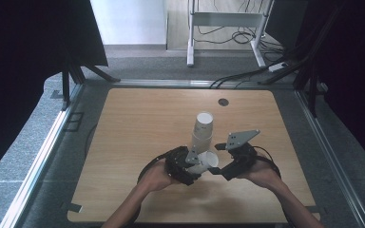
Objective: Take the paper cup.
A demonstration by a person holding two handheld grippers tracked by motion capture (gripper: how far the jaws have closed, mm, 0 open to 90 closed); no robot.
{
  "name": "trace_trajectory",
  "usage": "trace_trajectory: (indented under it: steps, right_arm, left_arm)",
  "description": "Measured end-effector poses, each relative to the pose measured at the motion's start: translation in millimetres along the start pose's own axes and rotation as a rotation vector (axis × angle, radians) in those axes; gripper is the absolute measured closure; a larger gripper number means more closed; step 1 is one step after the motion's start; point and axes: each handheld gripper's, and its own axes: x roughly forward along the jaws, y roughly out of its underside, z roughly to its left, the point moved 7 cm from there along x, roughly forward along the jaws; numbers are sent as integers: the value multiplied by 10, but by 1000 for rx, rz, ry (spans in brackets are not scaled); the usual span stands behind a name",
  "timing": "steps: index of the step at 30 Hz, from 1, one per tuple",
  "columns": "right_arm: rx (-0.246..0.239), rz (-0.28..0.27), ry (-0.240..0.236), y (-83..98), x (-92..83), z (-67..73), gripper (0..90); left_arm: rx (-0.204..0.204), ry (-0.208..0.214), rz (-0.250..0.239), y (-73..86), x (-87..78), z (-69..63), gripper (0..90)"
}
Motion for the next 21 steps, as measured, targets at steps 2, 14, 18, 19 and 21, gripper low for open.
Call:
trace_trajectory:
  steps: [2, 14, 18, 19, 21]
  right_arm:
    - [-8, 22, -5, 34, 5, 8, 133]
    - [-60, 100, -17, 133, 79, 44, 136]
    - [-93, 141, -19, 166, 133, 72, 143]
    - [-93, 141, -19, 166, 133, 72, 143]
    - [-109, 152, -20, 176, 157, 79, 148]
  left_arm:
    - [15, -2, 17, -14, -11, -2, 311]
    - [122, -7, 119, -78, -28, -52, 312]
    - [149, -10, 145, -100, -4, -78, 313]
    - [149, -10, 145, -100, -4, -78, 313]
    - [160, -12, 159, -106, 5, -95, 313]
